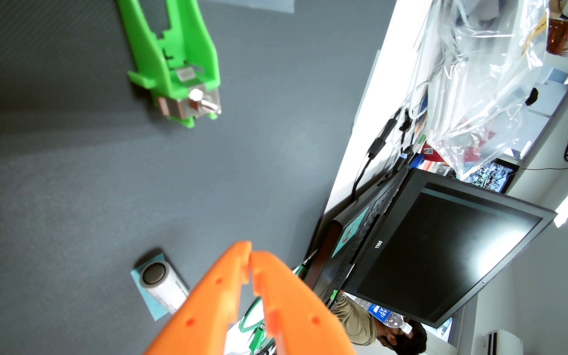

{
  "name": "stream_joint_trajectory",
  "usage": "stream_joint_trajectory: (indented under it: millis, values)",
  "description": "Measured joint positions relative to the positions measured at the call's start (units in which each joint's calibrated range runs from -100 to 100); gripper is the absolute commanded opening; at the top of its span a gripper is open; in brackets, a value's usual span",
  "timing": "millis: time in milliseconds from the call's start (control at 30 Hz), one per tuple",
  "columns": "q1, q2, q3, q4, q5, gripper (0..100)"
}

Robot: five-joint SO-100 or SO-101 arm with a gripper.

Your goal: Insert Battery

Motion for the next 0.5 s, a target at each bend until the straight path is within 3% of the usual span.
stream_joint_trajectory:
  millis: [500]
  values:
    - [-0.6, 0.0, 0.0, 0.2, 0.0, 2]
